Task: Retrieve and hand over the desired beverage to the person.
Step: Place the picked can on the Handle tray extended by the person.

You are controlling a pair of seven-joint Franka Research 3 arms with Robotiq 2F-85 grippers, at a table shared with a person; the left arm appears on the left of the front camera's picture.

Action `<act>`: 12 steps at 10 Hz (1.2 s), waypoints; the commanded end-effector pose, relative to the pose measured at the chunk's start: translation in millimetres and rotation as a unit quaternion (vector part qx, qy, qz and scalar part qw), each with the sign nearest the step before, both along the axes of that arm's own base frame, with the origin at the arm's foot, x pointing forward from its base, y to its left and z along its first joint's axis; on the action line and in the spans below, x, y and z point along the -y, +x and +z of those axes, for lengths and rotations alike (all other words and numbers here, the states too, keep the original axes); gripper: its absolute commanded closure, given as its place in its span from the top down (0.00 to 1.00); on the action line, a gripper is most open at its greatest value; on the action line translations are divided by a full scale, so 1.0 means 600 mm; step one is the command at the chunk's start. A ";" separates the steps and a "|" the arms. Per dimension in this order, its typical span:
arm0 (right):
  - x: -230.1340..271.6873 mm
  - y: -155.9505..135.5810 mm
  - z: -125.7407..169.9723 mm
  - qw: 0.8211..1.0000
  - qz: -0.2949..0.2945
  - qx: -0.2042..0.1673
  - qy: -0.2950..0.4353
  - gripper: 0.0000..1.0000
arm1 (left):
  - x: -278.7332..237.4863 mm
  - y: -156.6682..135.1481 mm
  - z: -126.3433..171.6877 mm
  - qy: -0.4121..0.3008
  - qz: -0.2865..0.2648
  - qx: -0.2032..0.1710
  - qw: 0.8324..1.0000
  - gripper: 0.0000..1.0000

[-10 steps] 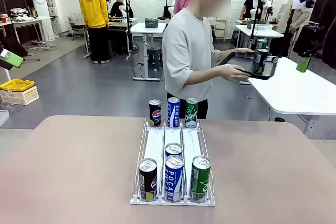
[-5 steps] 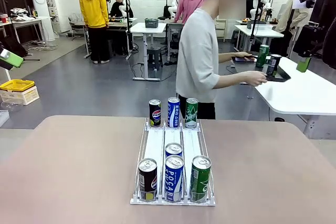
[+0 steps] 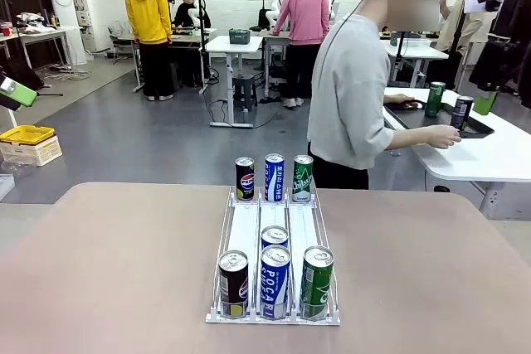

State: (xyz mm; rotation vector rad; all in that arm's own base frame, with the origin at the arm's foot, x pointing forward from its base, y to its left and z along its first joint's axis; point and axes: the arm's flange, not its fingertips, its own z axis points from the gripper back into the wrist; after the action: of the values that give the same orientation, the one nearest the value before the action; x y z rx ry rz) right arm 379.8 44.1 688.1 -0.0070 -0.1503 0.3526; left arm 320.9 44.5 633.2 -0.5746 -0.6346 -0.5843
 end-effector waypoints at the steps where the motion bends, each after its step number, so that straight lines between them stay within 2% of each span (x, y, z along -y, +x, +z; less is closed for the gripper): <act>1: 0.081 -0.036 -0.041 0.983 0.137 0.046 0.116 1.00 | 0.001 -0.001 0.003 0.000 -0.003 -0.004 1.000 1.00; 2: 0.115 -0.041 -0.055 0.968 0.174 0.056 0.171 1.00 | 0.001 -0.001 0.003 0.000 -0.003 -0.004 1.000 1.00; 3: 0.148 -0.046 -0.067 0.955 0.193 0.088 0.207 1.00 | 0.001 -0.001 0.003 0.000 -0.003 -0.004 1.000 1.00; 4: 0.178 -0.052 -0.082 0.933 0.196 0.114 0.278 1.00 | 0.001 -0.001 0.003 0.000 -0.003 -0.004 1.000 1.00; 5: 0.192 -0.058 -0.096 0.927 0.172 0.137 0.303 1.00 | 0.001 -0.001 0.003 0.000 -0.003 -0.004 1.000 1.00; 6: 0.198 -0.068 -0.104 0.924 0.155 0.148 0.315 1.00 | 0.001 -0.001 0.003 0.000 -0.003 -0.004 1.000 1.00; 8: 0.206 -0.091 -0.119 0.927 0.160 0.172 0.292 1.00 | 0.001 -0.001 0.003 0.000 -0.003 -0.004 1.000 1.00; 10: 0.208 -0.103 -0.140 0.931 0.140 0.202 0.268 1.00 | 0.001 -0.001 0.003 0.000 -0.003 -0.004 1.000 1.00; 12: 0.208 -0.103 -0.156 0.935 0.137 0.200 0.258 1.00 | 0.001 -0.001 0.003 0.000 -0.003 -0.004 1.000 1.00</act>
State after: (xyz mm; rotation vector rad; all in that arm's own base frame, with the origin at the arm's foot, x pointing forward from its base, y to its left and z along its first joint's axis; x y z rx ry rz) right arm 319.6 -84.4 607.5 0.5004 -0.6347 0.5724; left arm 320.9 44.5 633.3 -0.5752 -0.6347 -0.5846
